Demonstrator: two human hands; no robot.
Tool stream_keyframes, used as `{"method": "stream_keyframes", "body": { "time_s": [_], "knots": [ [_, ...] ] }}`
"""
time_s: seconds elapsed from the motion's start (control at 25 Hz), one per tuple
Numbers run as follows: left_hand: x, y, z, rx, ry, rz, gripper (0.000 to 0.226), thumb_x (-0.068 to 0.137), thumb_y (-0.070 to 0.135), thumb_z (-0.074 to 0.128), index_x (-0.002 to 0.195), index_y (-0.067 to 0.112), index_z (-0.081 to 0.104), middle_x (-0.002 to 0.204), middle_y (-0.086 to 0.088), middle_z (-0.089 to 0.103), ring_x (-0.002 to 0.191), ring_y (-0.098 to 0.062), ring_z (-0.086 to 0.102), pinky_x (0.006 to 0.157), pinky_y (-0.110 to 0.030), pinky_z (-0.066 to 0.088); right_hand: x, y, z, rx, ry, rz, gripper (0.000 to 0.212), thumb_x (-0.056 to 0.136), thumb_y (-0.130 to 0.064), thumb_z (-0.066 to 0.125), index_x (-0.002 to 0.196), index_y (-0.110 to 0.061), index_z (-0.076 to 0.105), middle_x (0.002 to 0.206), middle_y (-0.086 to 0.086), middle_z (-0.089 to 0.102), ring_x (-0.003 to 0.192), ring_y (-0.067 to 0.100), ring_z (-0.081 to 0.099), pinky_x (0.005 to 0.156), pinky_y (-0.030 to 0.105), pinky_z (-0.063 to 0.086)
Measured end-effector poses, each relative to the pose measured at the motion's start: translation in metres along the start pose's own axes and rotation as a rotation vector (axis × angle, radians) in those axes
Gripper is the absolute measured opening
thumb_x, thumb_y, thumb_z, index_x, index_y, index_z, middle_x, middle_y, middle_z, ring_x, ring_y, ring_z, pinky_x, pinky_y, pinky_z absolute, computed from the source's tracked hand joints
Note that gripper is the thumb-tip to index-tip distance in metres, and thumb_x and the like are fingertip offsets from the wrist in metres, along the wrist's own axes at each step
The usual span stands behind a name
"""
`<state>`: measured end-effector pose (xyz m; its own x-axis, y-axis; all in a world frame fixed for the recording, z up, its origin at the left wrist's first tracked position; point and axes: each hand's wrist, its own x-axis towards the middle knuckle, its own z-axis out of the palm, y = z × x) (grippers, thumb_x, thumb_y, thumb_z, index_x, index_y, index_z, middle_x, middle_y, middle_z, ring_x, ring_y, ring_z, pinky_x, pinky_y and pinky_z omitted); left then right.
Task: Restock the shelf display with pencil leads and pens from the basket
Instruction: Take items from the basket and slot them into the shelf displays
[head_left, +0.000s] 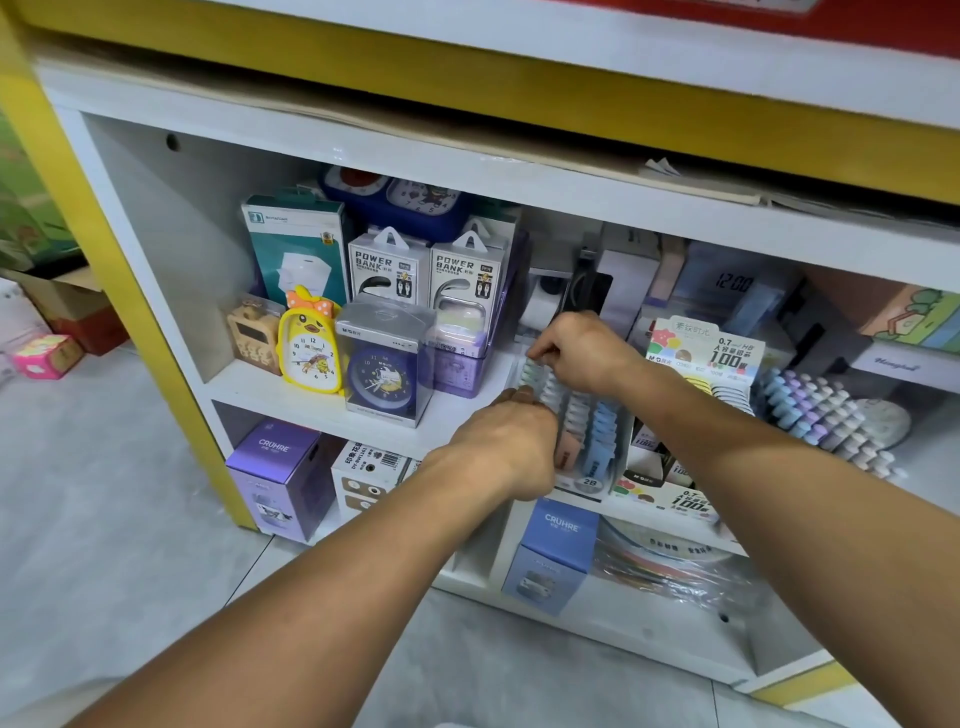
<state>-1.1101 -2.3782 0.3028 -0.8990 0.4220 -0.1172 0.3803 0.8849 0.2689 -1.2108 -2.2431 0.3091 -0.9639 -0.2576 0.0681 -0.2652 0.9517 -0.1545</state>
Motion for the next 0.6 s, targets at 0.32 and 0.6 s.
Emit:
{"method": "stream_keyframes", "body": {
  "time_s": [0.32,0.6],
  "knots": [
    [-0.023,0.014,-0.009,-0.11,0.238,0.087,0.011,0.082,0.011,0.056,0.092,0.015,0.056,0.103,-0.01,0.057,0.098,-0.03,0.057,0.069,-0.03,0.04,-0.097,-0.008,-0.02,0.376,0.389,0.094,0.02,0.092,-0.01,0.06,0.099,-0.021,0.076,0.09,-0.004,0.074,0.083,0.013,0.067,0.079,0.024,0.053],
    [-0.052,0.055,0.063,-0.114,-0.298,0.106,0.024,0.085,0.007,0.059,0.106,0.002,0.07,0.094,-0.015,0.072,0.079,-0.026,0.07,0.07,-0.035,0.059,-0.249,0.008,0.065,0.448,-0.125,0.343,0.026,0.083,-0.003,0.055,0.083,-0.02,0.074,0.067,-0.002,0.072,0.056,0.013,0.066,0.056,0.022,0.052]
  ]
}}
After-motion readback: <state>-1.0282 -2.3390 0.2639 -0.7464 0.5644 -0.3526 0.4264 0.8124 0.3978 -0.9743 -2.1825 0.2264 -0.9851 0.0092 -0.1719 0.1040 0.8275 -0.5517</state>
